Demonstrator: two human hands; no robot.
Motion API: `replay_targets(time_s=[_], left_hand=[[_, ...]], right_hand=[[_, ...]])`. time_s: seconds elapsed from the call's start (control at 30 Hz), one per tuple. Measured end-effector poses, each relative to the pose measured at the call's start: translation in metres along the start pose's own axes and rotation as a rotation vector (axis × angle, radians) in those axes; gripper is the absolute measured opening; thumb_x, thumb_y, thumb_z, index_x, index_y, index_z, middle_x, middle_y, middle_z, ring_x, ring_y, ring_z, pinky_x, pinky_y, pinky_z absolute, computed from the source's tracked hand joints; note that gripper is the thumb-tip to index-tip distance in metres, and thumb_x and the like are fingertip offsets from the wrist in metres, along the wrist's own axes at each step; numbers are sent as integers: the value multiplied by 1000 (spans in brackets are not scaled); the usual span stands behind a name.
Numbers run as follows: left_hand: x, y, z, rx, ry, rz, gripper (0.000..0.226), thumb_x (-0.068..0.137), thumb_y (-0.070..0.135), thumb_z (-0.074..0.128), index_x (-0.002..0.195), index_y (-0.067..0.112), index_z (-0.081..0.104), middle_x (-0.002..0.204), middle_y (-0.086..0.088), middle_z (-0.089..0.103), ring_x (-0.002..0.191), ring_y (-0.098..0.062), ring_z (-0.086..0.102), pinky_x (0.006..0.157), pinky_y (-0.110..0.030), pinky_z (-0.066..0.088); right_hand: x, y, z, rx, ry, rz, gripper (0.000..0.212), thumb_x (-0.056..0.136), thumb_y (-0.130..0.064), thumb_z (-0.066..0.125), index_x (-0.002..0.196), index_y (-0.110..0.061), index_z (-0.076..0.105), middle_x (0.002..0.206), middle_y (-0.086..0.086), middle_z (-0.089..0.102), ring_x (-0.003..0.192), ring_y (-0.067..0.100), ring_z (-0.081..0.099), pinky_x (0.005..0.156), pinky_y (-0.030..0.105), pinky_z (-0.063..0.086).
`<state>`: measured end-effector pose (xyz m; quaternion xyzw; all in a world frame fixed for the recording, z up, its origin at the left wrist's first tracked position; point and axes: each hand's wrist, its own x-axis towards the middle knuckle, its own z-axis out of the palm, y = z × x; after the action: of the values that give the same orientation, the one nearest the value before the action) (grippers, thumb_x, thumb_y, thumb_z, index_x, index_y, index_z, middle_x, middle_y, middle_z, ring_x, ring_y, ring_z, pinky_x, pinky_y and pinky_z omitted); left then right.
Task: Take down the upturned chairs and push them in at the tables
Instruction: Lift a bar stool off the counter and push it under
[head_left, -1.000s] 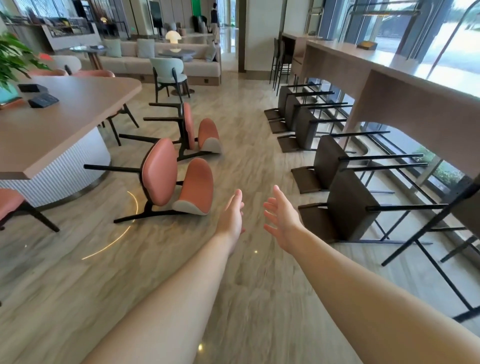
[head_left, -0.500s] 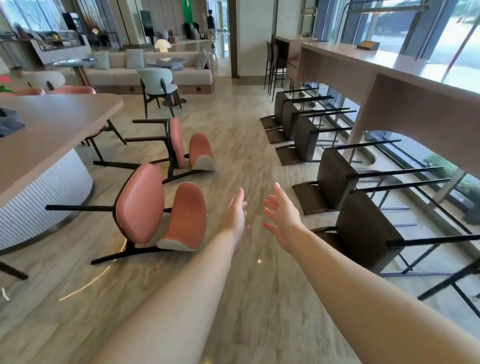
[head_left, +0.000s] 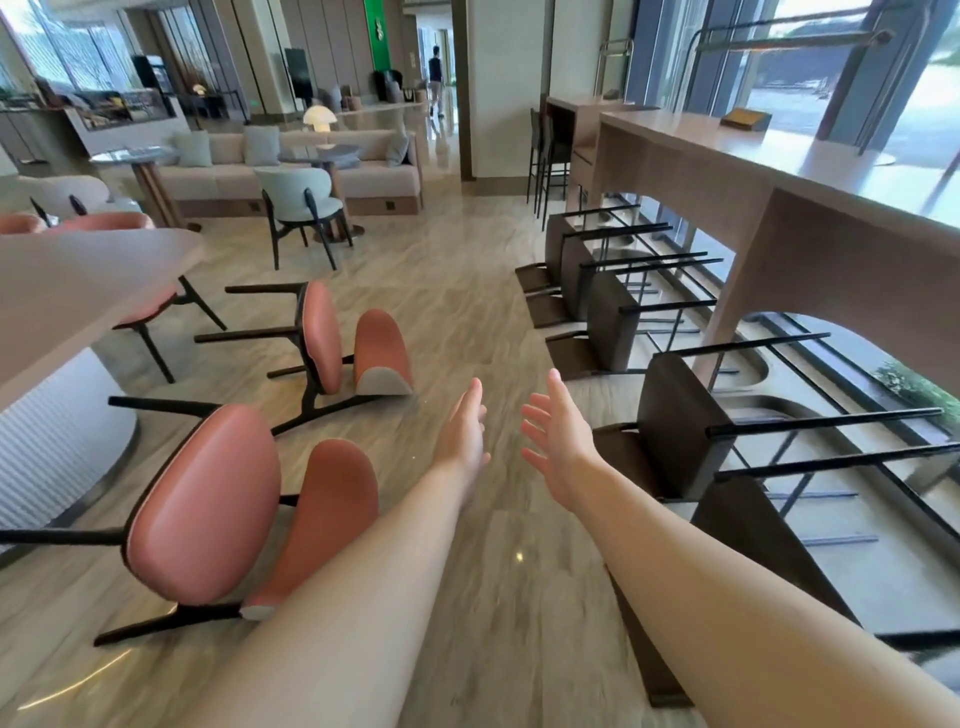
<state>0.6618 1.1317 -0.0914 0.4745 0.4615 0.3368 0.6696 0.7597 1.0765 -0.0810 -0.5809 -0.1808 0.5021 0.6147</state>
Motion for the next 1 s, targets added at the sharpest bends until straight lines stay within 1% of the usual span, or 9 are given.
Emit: replay_targets(time_s=[0.1, 0.2, 0.33, 0.43, 0.53, 0.63, 0.77, 0.87, 1.0], left_hand=[[55, 12, 8, 7, -25, 9, 60, 95, 62, 34, 148, 34, 31, 152, 1, 37, 139, -17, 34, 105, -44, 34], [118, 27, 10, 23, -53, 17, 62, 94, 64, 36, 148, 34, 30, 153, 2, 36, 139, -17, 34, 104, -43, 34], [217, 62, 5, 37, -103, 43, 61, 93, 65, 36, 147, 37, 32, 153, 4, 36, 138, -14, 34, 102, -40, 34], [287, 89, -3, 69, -131, 54, 61, 93, 64, 36, 147, 36, 33, 153, 6, 35, 138, -11, 33, 105, -40, 32], [348, 110, -12, 78, -116, 26, 60, 93, 64, 34, 146, 36, 34, 152, 4, 37, 137, -14, 35, 107, -41, 32], [394, 127, -20, 71, -123, 11, 62, 94, 65, 32, 148, 34, 32, 153, 2, 35, 138, -16, 33, 105, -41, 32], [466, 153, -21, 50, -126, 16, 62, 95, 63, 30, 149, 32, 29, 154, 1, 33, 140, -17, 31, 101, -40, 33], [526, 167, -18, 52, -126, 30, 60, 95, 62, 30, 148, 34, 30, 154, 2, 33, 140, -16, 31, 98, -37, 32], [627, 190, -11, 106, -103, 47, 60, 92, 68, 32, 145, 40, 35, 150, 6, 39, 134, -12, 37, 91, -35, 34]], right_hand=[[53, -13, 8, 85, 14, 31, 71, 92, -66, 42, 143, -16, 46, 145, -1, 50, 134, 19, 44, 112, 45, 33], [114, -28, 25, 132, 30, 38, 73, 92, -67, 42, 146, -17, 43, 148, -1, 47, 137, 20, 40, 114, 46, 30], [206, -62, 60, 114, 42, 8, 72, 91, -67, 43, 144, -17, 45, 147, 0, 47, 137, 19, 40, 113, 45, 31], [273, -88, 84, 95, 71, -2, 72, 91, -67, 43, 142, -17, 47, 146, 0, 49, 136, 19, 42, 111, 45, 32], [329, -108, 106, 76, 84, 3, 74, 90, -68, 43, 144, -17, 44, 147, 0, 47, 136, 20, 42, 112, 45, 32], [372, -123, 125, 68, 76, -3, 76, 90, -69, 42, 146, -17, 42, 149, 0, 45, 138, 19, 40, 114, 47, 30], [441, -143, 148, 61, 75, -1, 75, 90, -69, 43, 145, -17, 44, 148, -1, 46, 138, 19, 40, 114, 48, 29], [499, -153, 160, 61, 55, 6, 74, 90, -68, 43, 143, -17, 45, 147, 0, 47, 137, 19, 41, 113, 47, 30], [595, -178, 172, 61, 42, -20, 71, 92, -66, 44, 142, -16, 47, 145, 0, 50, 135, 18, 44, 110, 44, 33]])
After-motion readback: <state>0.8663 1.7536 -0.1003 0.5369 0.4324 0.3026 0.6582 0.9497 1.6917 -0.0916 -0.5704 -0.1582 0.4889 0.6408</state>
